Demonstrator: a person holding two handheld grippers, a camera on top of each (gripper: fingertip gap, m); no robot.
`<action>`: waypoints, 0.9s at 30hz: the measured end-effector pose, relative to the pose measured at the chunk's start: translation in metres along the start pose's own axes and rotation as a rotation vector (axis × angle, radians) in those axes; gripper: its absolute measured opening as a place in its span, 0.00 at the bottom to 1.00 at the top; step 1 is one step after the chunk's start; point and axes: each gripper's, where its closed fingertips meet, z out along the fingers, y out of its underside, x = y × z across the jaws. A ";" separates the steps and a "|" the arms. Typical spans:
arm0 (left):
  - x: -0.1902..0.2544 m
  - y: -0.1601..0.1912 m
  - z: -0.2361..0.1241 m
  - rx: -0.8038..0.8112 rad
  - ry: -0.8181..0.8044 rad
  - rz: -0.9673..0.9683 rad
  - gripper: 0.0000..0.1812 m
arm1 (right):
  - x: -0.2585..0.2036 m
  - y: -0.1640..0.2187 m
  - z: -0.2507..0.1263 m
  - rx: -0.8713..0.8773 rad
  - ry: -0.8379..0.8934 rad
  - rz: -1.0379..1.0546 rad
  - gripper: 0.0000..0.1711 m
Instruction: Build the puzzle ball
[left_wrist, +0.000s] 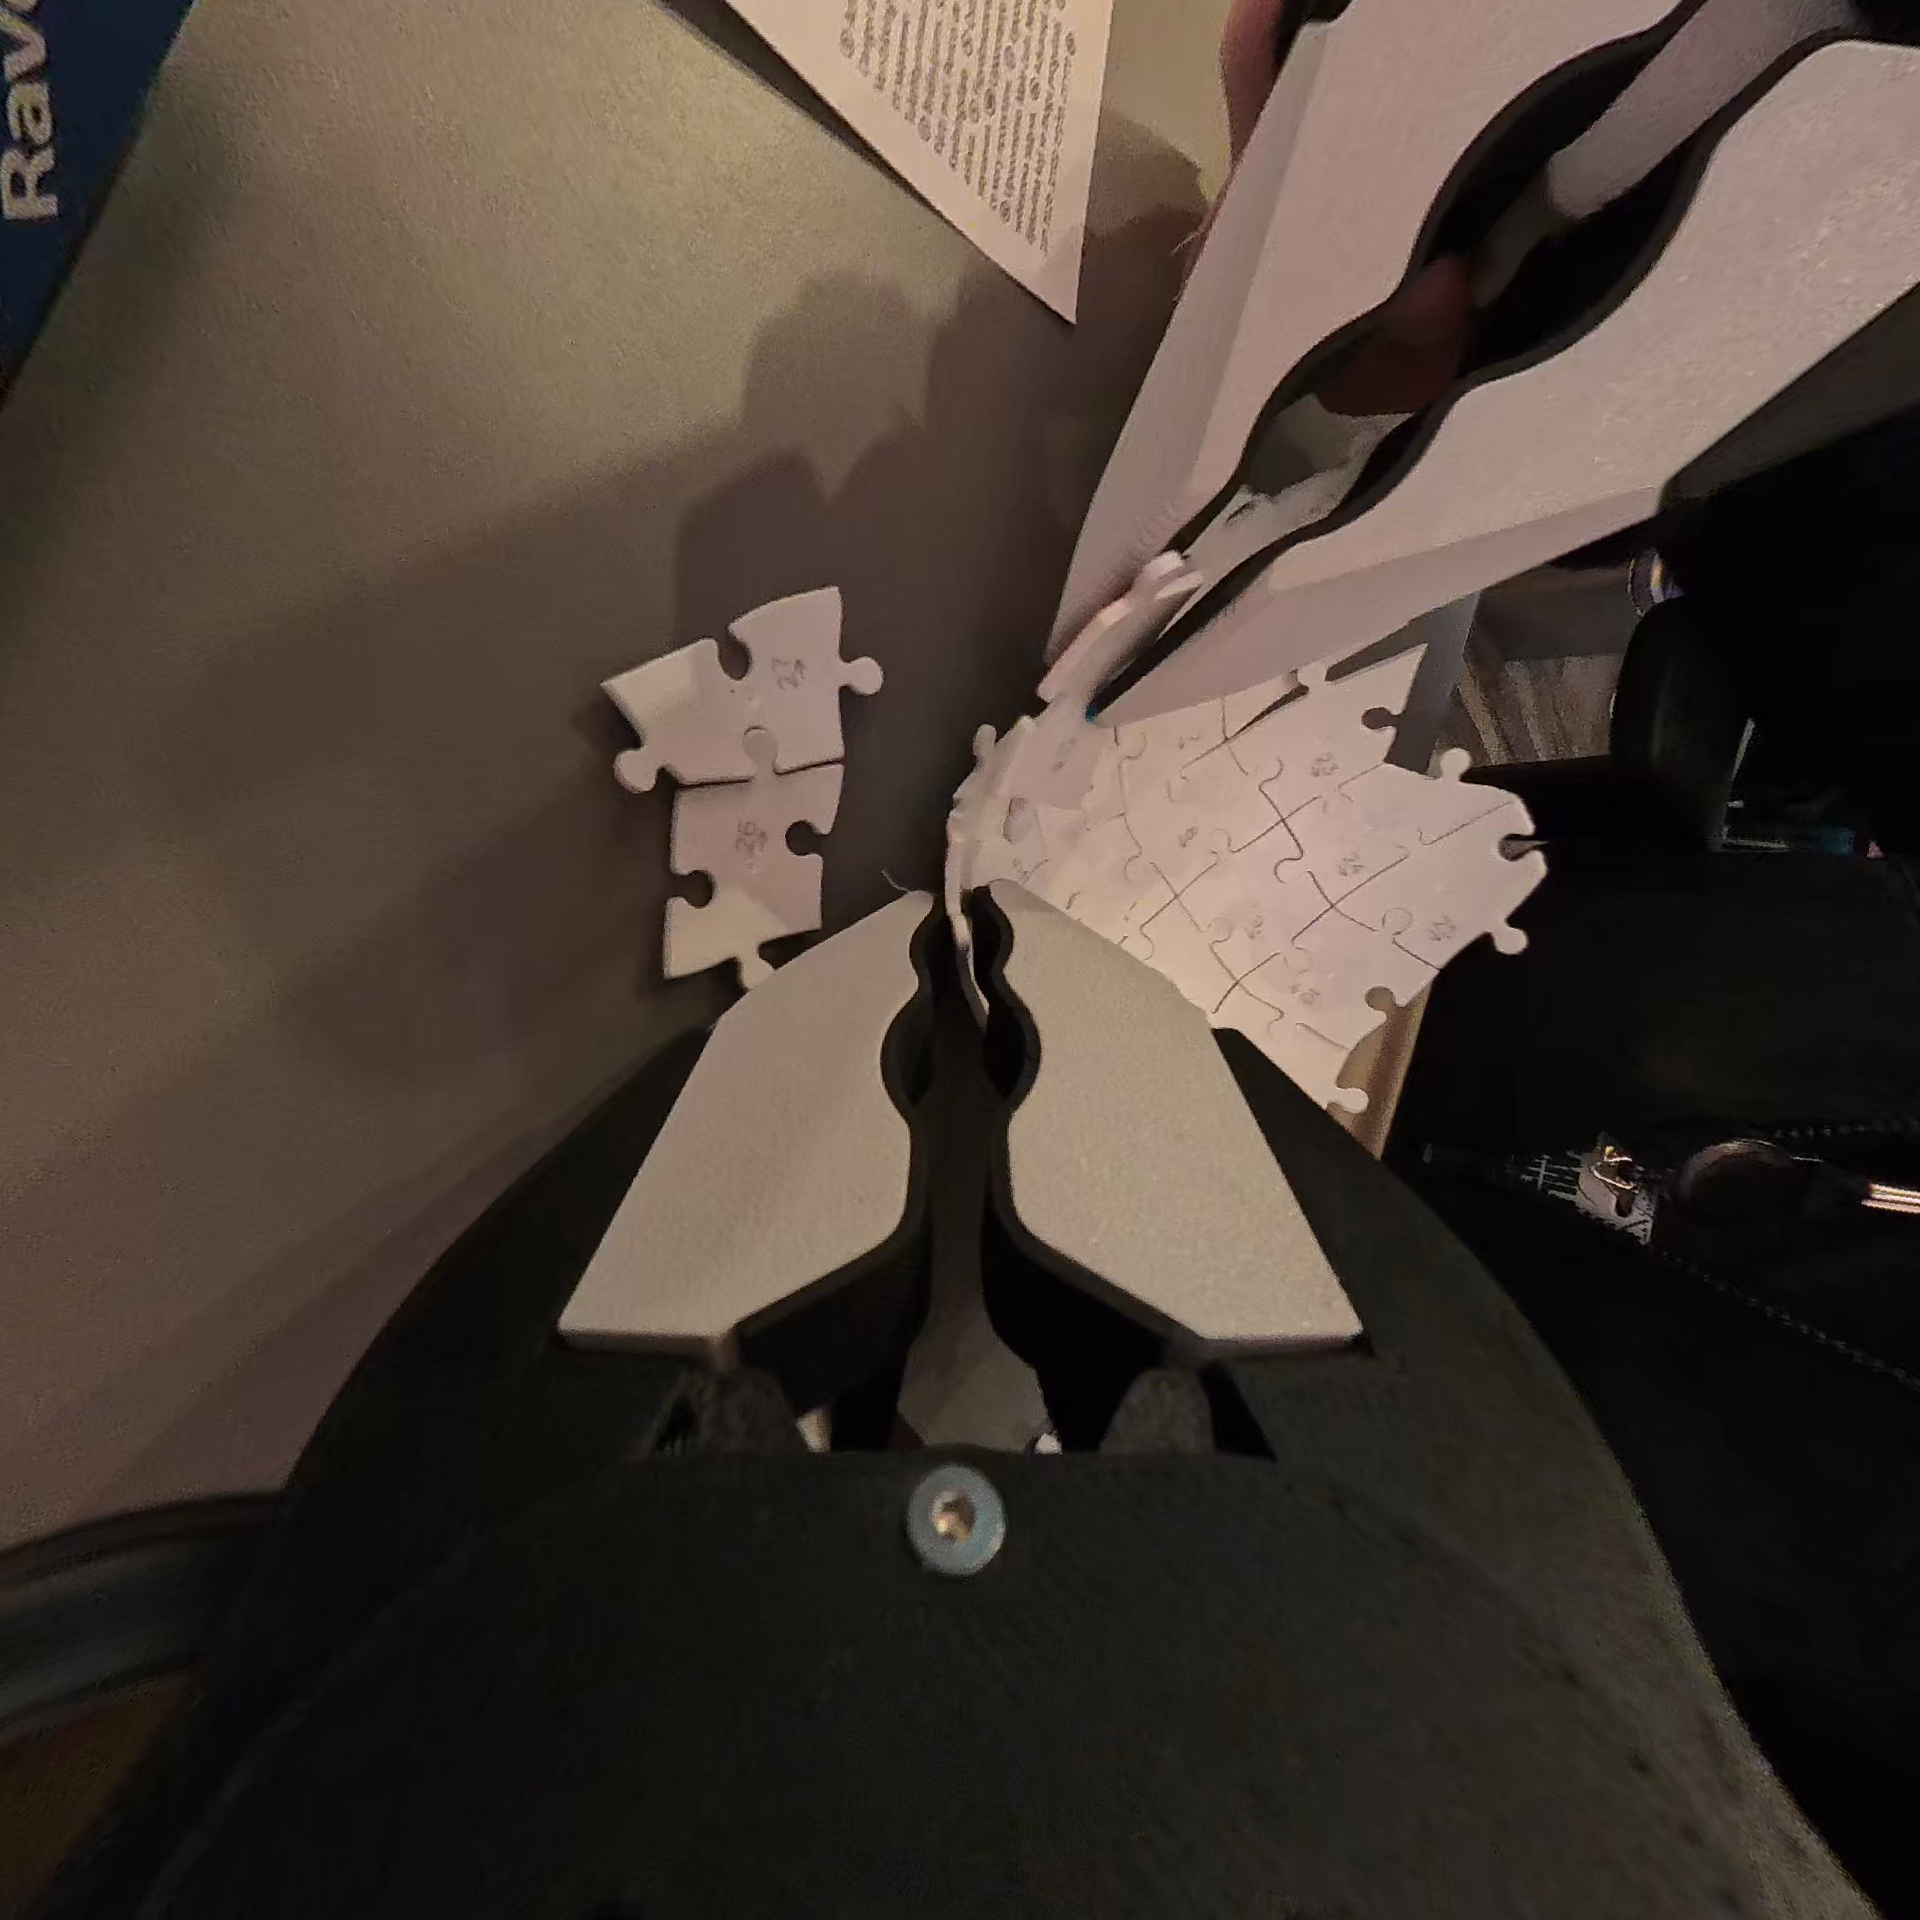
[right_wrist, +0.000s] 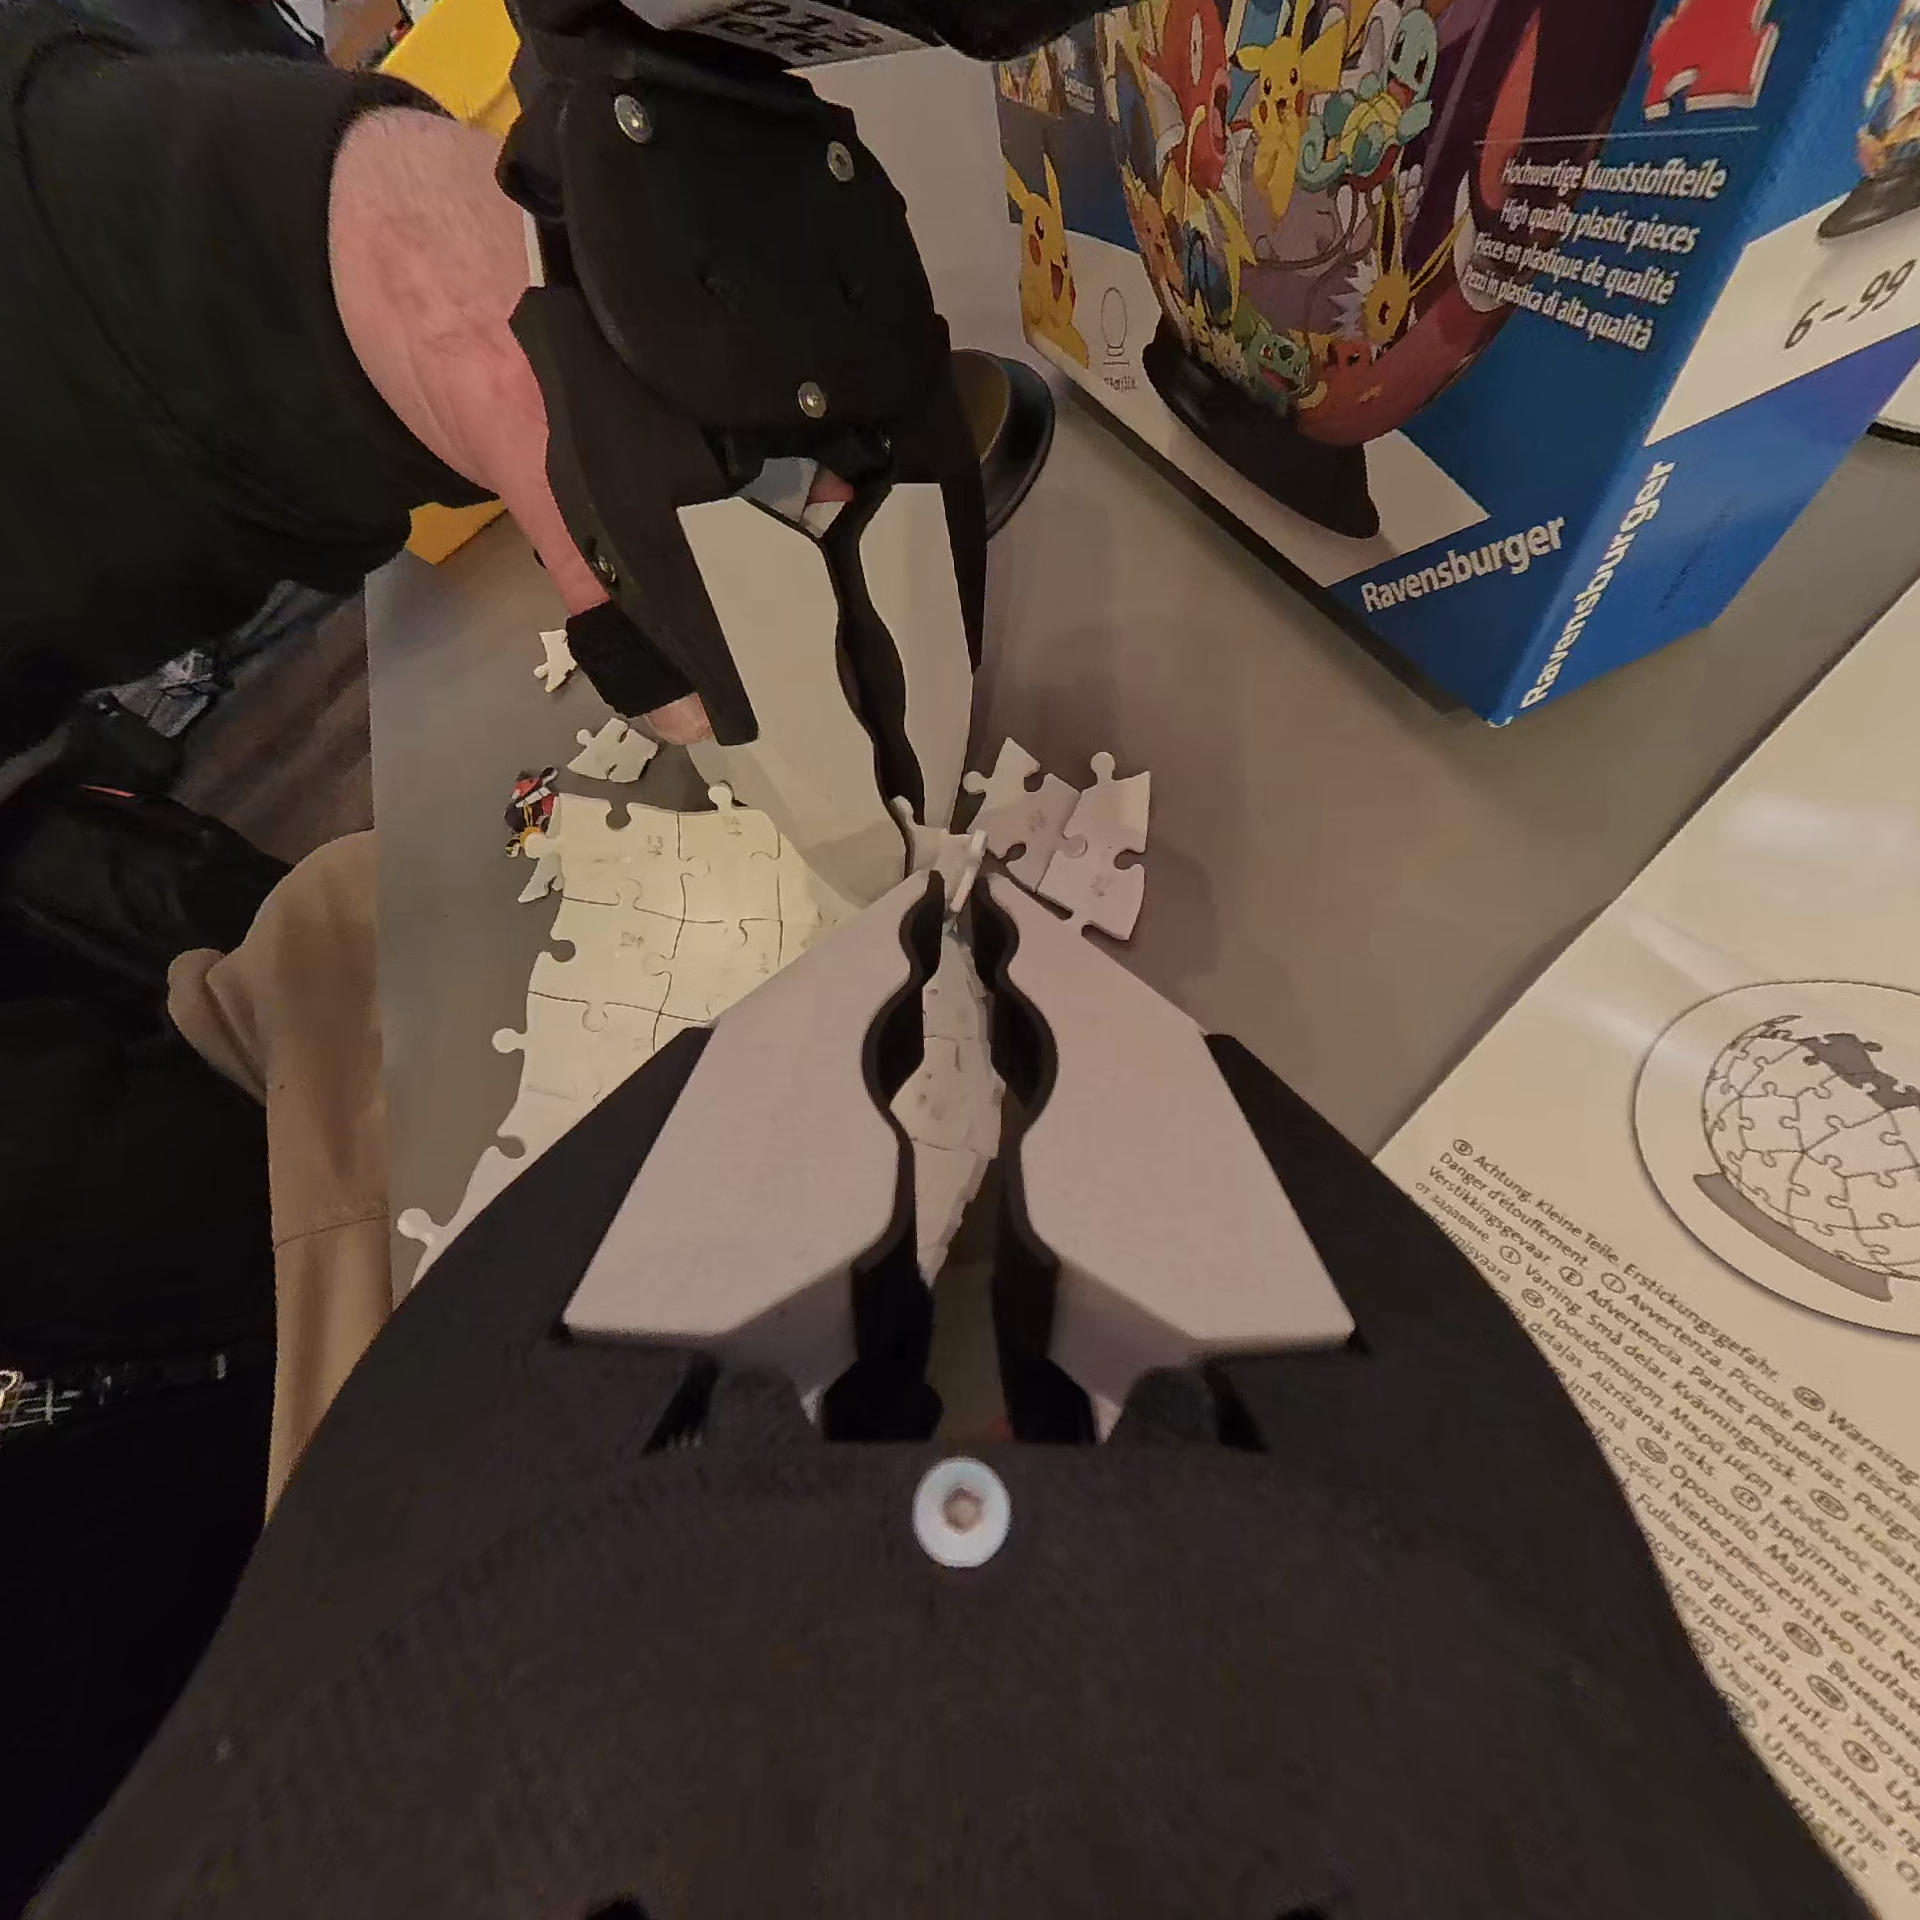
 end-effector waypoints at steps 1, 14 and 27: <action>-0.003 0.001 0.001 -0.010 -0.010 -0.008 0.02 | 0.001 0.000 0.000 -0.007 0.002 0.001 0.02; -0.004 0.001 0.001 -0.072 -0.013 0.006 0.03 | 0.008 0.011 0.010 -0.096 0.019 -0.019 0.05; -0.002 -0.002 0.005 -0.135 0.000 0.054 0.03 | 0.006 0.007 0.007 -0.100 0.002 -0.050 0.10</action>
